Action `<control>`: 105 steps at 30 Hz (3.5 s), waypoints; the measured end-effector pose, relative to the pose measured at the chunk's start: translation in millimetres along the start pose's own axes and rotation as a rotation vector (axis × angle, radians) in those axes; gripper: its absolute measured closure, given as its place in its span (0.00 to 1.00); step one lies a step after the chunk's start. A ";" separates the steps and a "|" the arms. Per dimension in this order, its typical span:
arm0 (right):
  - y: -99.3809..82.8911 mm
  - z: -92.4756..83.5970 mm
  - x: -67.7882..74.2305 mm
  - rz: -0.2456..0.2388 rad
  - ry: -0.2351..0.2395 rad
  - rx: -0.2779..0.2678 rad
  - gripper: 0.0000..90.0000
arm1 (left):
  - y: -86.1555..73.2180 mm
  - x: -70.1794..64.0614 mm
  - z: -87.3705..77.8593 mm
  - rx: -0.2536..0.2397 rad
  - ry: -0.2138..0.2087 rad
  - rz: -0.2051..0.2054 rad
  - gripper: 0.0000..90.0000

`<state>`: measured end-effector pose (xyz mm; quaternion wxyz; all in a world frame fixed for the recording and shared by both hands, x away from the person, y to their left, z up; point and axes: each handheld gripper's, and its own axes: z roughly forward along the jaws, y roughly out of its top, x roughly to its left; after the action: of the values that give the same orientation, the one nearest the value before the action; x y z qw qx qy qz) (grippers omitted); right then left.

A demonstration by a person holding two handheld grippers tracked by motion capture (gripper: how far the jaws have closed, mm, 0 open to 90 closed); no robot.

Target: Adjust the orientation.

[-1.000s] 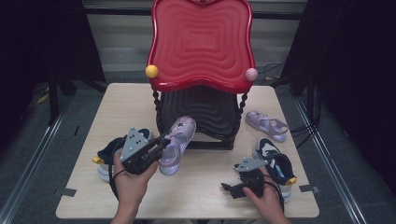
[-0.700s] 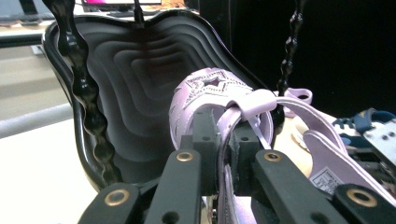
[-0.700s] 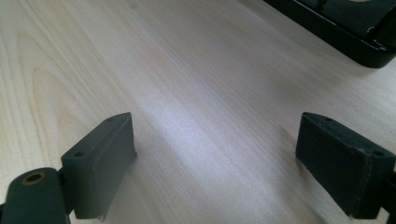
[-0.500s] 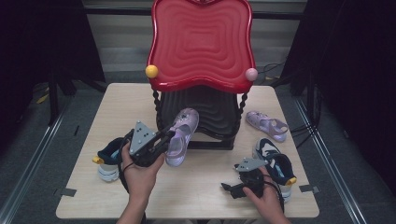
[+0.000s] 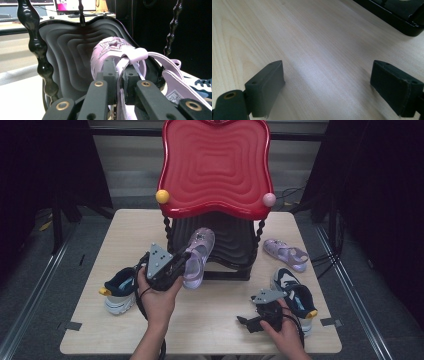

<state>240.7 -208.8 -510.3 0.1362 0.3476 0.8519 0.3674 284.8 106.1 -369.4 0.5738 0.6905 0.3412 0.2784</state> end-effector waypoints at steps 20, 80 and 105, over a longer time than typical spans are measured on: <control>0.0 0.0 0.0 0.000 0.000 0.000 0.12 | 3.7 -8.8 26.1 -0.048 0.065 -0.023 0.94; -0.1 -0.2 0.3 0.002 -0.002 0.001 0.12 | -2.3 -12.8 103.4 -0.096 0.321 0.031 0.93; -0.1 -0.2 0.3 0.002 -0.002 0.001 0.12 | 0.6 -6.9 128.8 -0.068 0.374 0.039 0.93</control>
<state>240.3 -208.7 -510.2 0.1365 0.3489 0.8516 0.3667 380.6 23.0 -392.7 0.5178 0.6137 0.4188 0.4242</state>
